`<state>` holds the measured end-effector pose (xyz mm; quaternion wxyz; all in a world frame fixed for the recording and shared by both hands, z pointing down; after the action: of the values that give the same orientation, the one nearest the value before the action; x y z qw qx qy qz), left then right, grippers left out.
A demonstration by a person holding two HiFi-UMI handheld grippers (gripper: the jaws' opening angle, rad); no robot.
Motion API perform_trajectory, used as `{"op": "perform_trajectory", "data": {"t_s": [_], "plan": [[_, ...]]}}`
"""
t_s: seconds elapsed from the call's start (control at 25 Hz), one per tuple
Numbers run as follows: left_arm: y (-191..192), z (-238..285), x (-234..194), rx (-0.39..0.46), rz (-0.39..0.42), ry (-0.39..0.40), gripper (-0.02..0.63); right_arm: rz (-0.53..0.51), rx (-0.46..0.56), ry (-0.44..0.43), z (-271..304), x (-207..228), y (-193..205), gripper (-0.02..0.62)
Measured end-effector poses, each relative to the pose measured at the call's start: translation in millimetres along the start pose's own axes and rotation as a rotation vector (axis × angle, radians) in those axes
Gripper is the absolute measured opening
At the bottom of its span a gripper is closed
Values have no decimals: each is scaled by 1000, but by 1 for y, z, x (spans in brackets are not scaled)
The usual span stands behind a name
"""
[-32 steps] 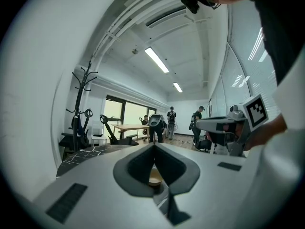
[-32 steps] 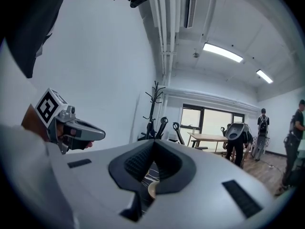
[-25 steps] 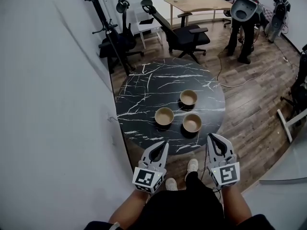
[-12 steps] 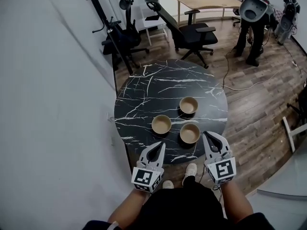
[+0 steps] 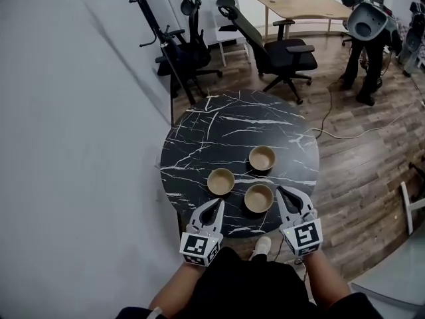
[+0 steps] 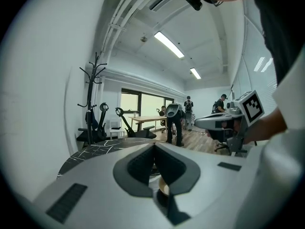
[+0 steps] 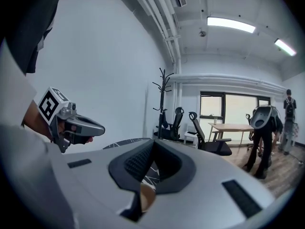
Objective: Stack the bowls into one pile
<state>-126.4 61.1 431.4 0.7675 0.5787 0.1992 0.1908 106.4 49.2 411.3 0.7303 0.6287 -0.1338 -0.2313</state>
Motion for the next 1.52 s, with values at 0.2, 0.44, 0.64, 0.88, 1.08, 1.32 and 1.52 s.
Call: {"op": "perform_trajectory", "data": {"t_s": [0.2, 0.44, 0.64, 0.88, 1.08, 1.32, 1.52], "plan": [[8, 1, 2, -19, -20, -60, 11, 18, -27, -45, 7, 10, 19, 8], [16, 8, -7, -37, -47, -108, 11, 20, -56, -95, 26, 12, 33, 8], [29, 13, -24, -64, -49, -161, 11, 25, -60, -108, 42, 12, 32, 8], [46, 30, -47, -114, -51, -181, 11, 38, -73, -132, 63, 4, 38, 8], [51, 44, -69, -130, -79, -247, 11, 35, -98, -152, 75, -3, 47, 8], [69, 58, -94, -205, -85, -326, 11, 52, -146, -153, 85, -2, 63, 8], [84, 69, -110, -264, -110, -333, 74, 53, -150, -158, 94, -3, 65, 8]]}}
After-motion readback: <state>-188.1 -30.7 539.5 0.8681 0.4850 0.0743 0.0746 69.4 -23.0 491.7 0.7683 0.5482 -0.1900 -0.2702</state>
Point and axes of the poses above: the fingertips, and each gripper's own axes: z forward along the fingers, x to its right, y out of its underside, the point moved 6 cm from there along -z, backward along the fingers, and after that the axes turned 2 degrees about -z, right-handed, at the moved point
